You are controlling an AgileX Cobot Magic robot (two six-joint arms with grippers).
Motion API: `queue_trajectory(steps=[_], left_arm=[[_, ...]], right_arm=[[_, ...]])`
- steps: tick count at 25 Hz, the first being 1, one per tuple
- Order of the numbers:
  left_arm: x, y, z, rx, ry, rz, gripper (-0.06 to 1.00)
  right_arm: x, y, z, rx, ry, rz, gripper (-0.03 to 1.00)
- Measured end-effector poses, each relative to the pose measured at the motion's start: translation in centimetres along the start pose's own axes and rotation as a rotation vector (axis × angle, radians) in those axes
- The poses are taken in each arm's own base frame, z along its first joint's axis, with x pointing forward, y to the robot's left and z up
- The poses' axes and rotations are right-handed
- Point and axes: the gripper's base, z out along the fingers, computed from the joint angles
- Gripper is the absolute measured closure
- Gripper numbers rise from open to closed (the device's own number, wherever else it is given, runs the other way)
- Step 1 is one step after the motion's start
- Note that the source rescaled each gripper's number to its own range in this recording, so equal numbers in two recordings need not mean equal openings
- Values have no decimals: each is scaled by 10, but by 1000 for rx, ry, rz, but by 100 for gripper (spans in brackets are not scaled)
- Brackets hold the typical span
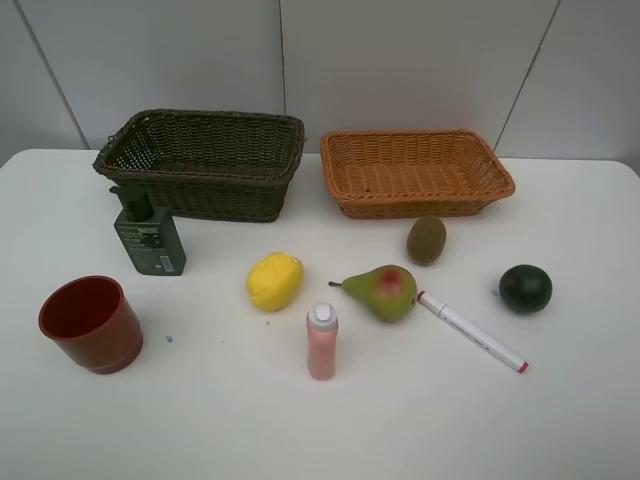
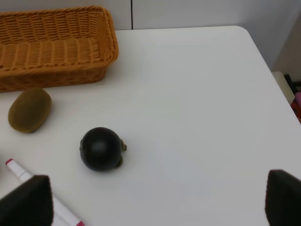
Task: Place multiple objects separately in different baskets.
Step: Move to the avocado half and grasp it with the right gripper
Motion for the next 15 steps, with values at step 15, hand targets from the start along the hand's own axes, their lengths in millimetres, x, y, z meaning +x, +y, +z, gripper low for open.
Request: queue_trajectory(steps=[15], left_arm=[[0, 0, 0, 0, 0, 0, -3]], right_arm=[[0, 0, 0, 0, 0, 0, -1]])
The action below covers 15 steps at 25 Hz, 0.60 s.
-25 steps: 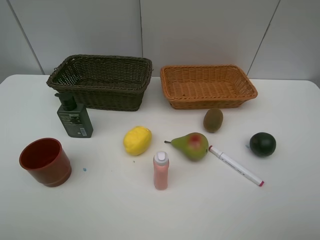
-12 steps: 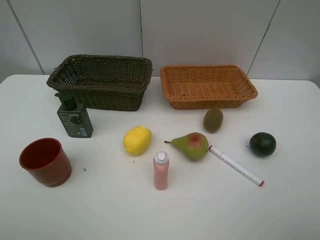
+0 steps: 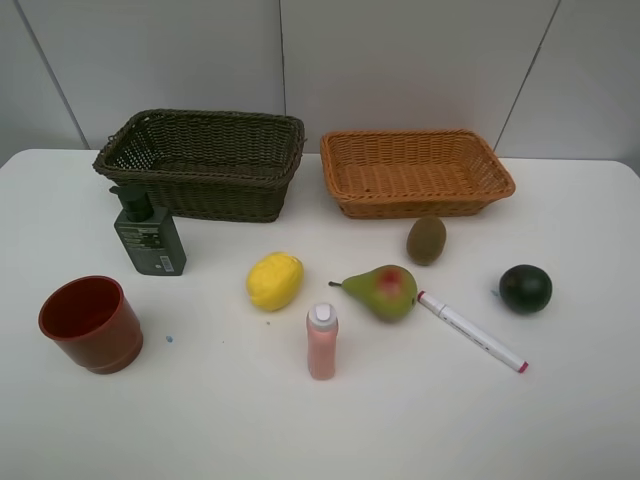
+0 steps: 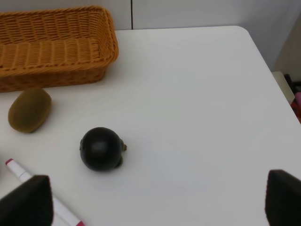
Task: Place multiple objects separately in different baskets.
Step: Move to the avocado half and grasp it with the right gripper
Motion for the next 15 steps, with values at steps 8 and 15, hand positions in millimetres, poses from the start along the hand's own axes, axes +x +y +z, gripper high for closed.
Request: queue_trajectory(steps=[8, 15], left_arm=[[0, 0, 0, 0, 0, 0, -3], [0, 0, 0, 0, 0, 0, -3]], right_arm=[[0, 0, 0, 0, 0, 0, -1], [0, 0, 0, 0, 0, 0, -1]])
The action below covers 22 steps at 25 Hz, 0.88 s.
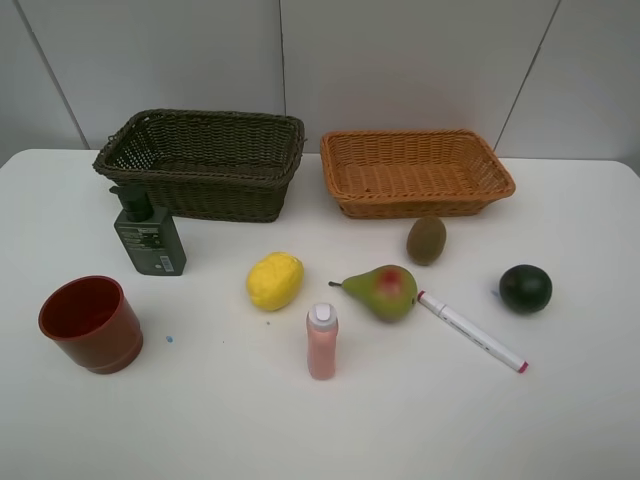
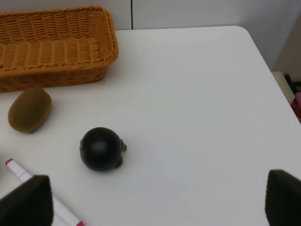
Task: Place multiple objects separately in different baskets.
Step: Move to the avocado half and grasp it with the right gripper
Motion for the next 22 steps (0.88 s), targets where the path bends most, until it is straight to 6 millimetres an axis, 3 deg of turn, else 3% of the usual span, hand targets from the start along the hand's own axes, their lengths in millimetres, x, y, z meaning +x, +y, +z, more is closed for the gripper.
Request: queue_trajectory(steps=[4, 9, 14, 22], left_arm=[[0, 0, 0, 0, 0, 0, -3], [0, 0, 0, 0, 0, 0, -3], [0, 0, 0, 0, 0, 0, -3], [0, 0, 0, 0, 0, 0, -3]], right_arm=[[-4, 0, 3, -1, 16, -2, -1], [-39, 4, 24, -26, 49, -1, -1], [-66, 8, 72, -37, 190, -15, -1], [-90, 19, 168, -72, 426, 1, -1]])
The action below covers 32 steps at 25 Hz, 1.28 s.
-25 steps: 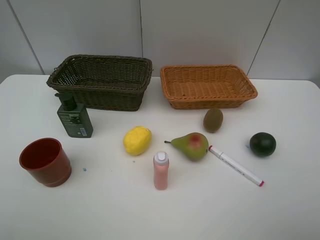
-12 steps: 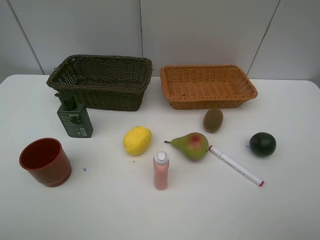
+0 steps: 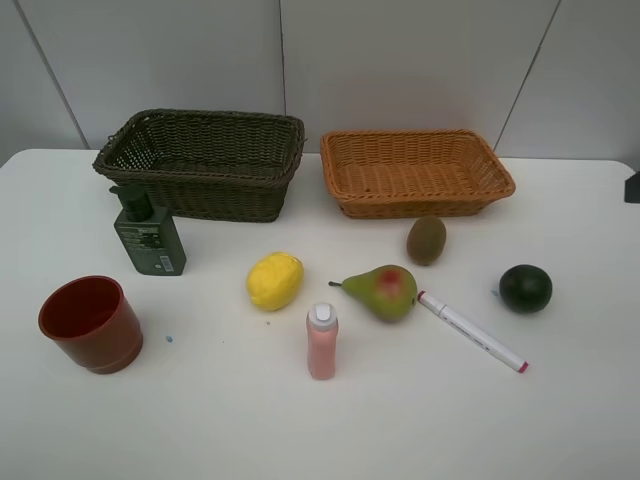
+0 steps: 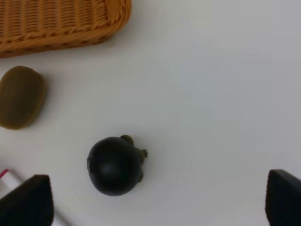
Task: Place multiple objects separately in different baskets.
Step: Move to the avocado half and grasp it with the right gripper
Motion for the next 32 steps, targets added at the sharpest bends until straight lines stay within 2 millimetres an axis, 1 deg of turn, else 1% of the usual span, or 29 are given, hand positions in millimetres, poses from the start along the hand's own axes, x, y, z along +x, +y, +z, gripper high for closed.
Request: queue_trajectory(steps=[2, 4, 6, 9, 15, 20, 23, 27, 32], left_arm=[[0, 0, 0, 0, 0, 0, -3], [0, 0, 0, 0, 0, 0, -3], [0, 0, 0, 0, 0, 0, -3], [0, 0, 0, 0, 0, 0, -3], [0, 0, 0, 0, 0, 0, -3], [0, 0, 0, 0, 0, 0, -3], [0, 0, 0, 0, 0, 0, -3], [0, 0, 0, 0, 0, 0, -3], [0, 0, 0, 0, 0, 0, -3]], right_arm=[[-10, 2, 20, -12, 50, 2, -1], [-14, 3, 38, -22, 94, 8, -1], [-14, 4, 55, -29, 149, 13, -1], [-11, 6, 74, -51, 214, 3, -1], [-4, 12, 102, -108, 316, -43, -1], [4, 30, 126, -143, 381, -114, -1], [10, 38, 139, -161, 419, -124, -1], [19, 41, 156, -167, 473, -112, -1], [23, 42, 168, -163, 484, -103, -1]])
